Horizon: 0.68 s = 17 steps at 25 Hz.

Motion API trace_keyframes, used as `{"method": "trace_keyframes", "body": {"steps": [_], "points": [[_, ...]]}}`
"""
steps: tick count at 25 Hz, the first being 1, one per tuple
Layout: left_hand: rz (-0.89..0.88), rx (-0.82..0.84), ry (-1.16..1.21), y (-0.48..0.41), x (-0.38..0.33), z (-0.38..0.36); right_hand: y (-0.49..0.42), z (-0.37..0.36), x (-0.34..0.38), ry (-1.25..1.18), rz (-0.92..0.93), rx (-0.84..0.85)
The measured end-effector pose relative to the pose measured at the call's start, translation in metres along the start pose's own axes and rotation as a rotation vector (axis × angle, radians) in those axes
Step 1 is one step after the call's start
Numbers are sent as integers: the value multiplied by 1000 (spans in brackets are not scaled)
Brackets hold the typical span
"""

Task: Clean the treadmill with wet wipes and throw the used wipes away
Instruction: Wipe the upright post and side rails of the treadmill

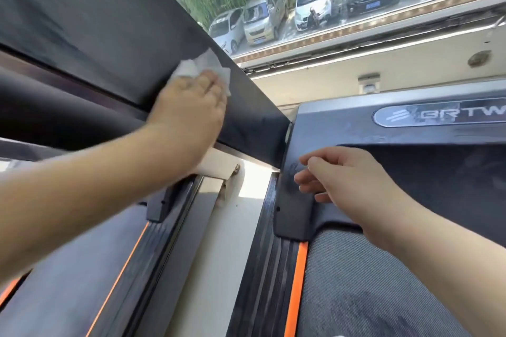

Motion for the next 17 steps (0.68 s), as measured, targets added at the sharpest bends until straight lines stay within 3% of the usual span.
{"method": "trace_keyframes", "body": {"steps": [3,6,9,14,17], "points": [[-71,-105,79,18,1,-3,10,19,-8,-9,-12,-17],[-185,78,256,18,-55,-13,13,36,-23,-4,-59,-35],[-53,179,705,-18,-114,-9,9,53,-37,22,-100,-60],[-111,288,1865,-74,-219,45,11,98,-85,110,-257,-192],[-143,495,2238,-91,-279,90,29,148,-117,173,-365,-328]]}}
Point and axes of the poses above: each hand's wrist, its own y-axis away from the middle knuckle, its own z-axis out of the back of the hand, x = y × z, the point moved 2 cm from there along -y, towards the middle knuckle, and after that the axes turned 13 degrees about y, right-handed, at the moved point
